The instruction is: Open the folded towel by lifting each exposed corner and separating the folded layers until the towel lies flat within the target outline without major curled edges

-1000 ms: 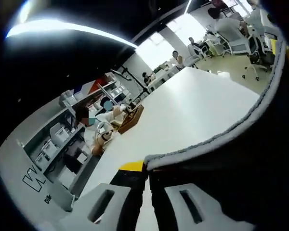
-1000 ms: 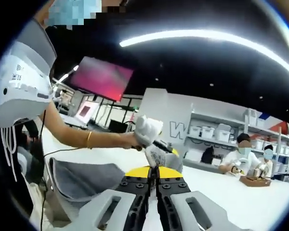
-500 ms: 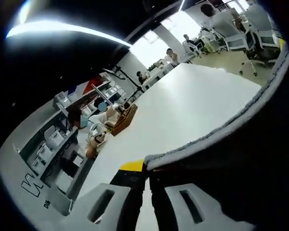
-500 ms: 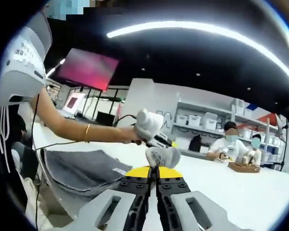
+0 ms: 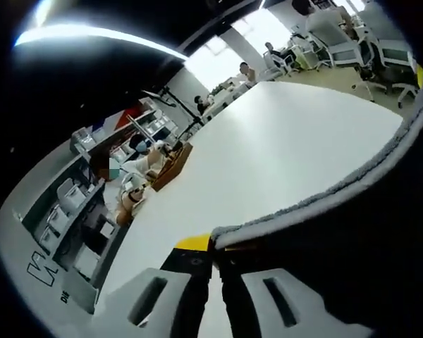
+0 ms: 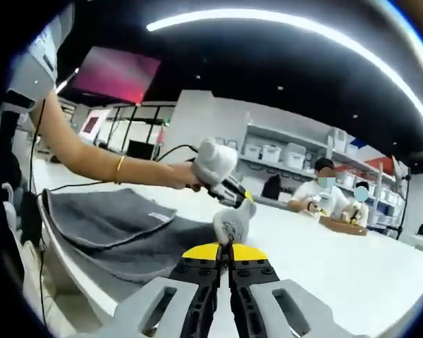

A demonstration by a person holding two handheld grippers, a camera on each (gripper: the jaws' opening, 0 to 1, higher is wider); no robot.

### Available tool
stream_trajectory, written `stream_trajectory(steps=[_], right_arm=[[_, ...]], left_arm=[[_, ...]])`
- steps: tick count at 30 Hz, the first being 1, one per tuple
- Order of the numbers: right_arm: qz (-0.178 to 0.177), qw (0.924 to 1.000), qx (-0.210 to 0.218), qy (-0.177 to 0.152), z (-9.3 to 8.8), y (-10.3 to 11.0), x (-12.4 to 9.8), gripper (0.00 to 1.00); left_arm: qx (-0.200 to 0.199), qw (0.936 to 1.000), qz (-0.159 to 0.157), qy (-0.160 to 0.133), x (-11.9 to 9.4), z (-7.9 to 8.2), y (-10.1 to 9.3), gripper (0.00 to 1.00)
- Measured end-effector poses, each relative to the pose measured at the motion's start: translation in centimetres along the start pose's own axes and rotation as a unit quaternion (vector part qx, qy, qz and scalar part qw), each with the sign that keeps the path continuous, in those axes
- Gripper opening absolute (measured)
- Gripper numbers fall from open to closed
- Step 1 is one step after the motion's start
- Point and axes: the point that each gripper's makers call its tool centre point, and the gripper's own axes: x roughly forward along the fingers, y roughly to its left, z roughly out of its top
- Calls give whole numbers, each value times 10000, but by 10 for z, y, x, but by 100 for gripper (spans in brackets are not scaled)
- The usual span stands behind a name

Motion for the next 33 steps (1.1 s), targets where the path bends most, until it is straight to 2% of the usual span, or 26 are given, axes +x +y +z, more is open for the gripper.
stream_trajectory(steps=[2, 7, 10, 13, 20, 23, 26, 28, 33], right_arm=[[-108, 9998, -37, 132, -8, -4, -2, 0], [-210, 9995, 174, 127, -13, -12, -7, 0], [-243, 9994, 209, 161, -16, -14, -9, 0], [-238, 9993, 232, 195, -19, -14, -9, 0], [-308, 9984, 380, 282, -26, -17, -10, 0], [-328, 9979, 483, 293, -27, -19, -11, 0], [-293, 9969, 601, 406, -30, -18, -11, 1], [-290, 9969, 590, 440, -30, -17, -11, 2], [-372, 9966, 574, 453, -27, -19, -14, 3]], left_arm=[[-4, 10000, -44, 32, 7, -2, -7, 2], [-1, 9998, -157, 87, 17, -5, -19, 3], [-142, 9996, -226, 78, 17, -5, -25, 3], [-91, 9997, -224, 88, 18, -6, -27, 3], [-251, 9989, -377, 123, 20, -8, -33, 4], [-281, 9984, -448, 193, 20, -10, -36, 11], [-440, 9977, -444, 258, 19, -10, -34, 28], [-535, 9975, -411, 189, 18, -6, -32, 36], [-449, 9980, -430, 108, 14, 3, -30, 30]])
